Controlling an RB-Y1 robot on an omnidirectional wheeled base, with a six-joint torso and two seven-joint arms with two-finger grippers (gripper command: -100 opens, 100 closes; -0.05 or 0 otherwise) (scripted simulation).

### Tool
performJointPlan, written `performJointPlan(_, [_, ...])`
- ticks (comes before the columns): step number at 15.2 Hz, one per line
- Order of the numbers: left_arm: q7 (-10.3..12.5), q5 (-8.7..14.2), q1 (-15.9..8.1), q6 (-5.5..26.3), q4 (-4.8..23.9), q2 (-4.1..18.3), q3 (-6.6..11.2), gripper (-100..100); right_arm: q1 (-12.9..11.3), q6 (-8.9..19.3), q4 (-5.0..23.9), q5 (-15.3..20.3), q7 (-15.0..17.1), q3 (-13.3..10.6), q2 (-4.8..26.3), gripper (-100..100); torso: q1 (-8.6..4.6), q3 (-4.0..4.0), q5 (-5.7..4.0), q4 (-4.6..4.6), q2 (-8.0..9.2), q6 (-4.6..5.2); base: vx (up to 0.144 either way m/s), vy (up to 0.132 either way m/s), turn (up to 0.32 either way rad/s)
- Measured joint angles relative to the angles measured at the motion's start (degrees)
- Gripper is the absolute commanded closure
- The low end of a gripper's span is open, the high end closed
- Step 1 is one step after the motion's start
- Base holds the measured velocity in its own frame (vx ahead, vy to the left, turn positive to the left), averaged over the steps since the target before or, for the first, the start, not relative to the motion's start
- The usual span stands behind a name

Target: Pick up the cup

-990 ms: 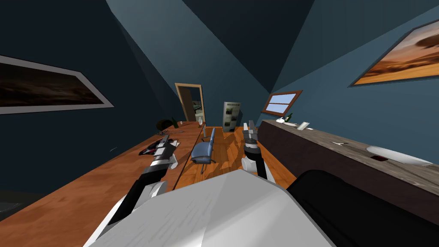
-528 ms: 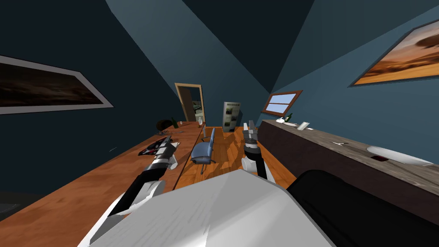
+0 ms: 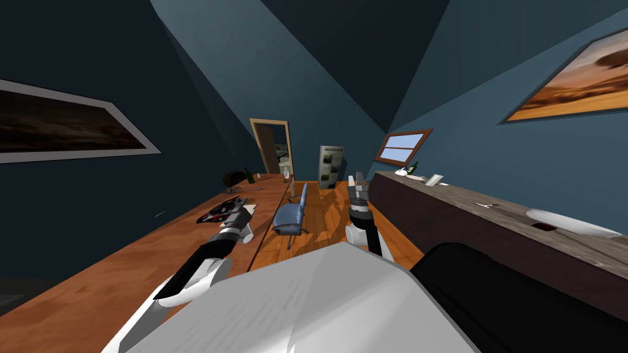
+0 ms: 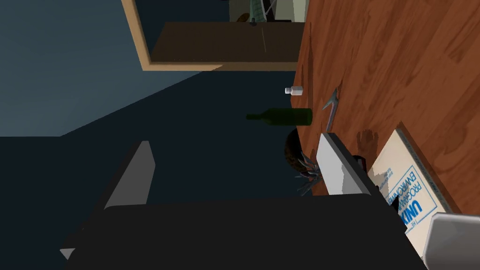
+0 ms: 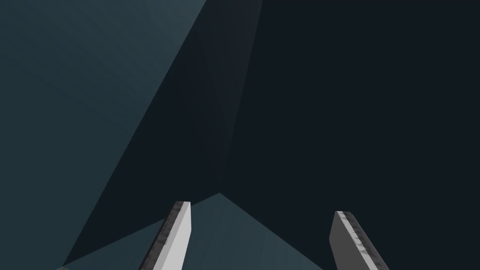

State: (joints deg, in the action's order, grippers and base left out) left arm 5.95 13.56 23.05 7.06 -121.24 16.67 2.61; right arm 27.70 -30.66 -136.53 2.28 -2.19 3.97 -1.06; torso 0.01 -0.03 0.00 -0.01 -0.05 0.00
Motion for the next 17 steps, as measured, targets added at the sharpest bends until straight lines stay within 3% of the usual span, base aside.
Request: performJointPlan(17, [2.9, 7.91, -2.61, 18.72, 3.93, 6.11, 2.48, -100, 0.0, 0.0, 0.0, 0.0, 0.0, 0.0, 0.0, 0, 0.0, 0.0, 0.0, 0.0, 0.0, 0.0, 0.011, 0.0, -0.002])
